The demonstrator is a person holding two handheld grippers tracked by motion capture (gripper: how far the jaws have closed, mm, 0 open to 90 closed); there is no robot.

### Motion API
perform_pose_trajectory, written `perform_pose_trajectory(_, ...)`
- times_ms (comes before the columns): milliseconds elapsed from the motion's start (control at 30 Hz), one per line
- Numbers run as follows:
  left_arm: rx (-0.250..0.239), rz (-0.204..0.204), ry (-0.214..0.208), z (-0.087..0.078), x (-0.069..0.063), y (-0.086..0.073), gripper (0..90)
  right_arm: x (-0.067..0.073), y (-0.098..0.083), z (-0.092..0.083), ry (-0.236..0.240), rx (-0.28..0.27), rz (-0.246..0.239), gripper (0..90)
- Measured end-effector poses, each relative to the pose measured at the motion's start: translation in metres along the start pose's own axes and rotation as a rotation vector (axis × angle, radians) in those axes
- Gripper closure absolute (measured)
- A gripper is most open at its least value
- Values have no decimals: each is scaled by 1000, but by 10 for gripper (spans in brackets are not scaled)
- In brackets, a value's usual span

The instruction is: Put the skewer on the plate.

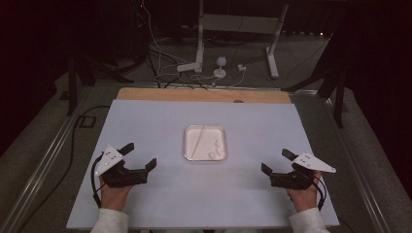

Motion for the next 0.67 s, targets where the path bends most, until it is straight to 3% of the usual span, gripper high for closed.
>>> perform_pose_trajectory(400,-13,17,39,-5,7,-5,6,-10,-9,-3,-20,12,14,0)
perform_pose_trajectory(667,1,1,53,-4,11,-9,6,-13,-14,-2,-31,18,27,0)
Point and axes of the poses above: each handheld gripper's, and its own axes: z roughly forward along the jaws, y roughly out of its top, x roughly to its left, the point moved 7 cm from there along z, roughly forward along the jaws, and after that the axes turned 9 degrees about y, right-handed, at the moved point
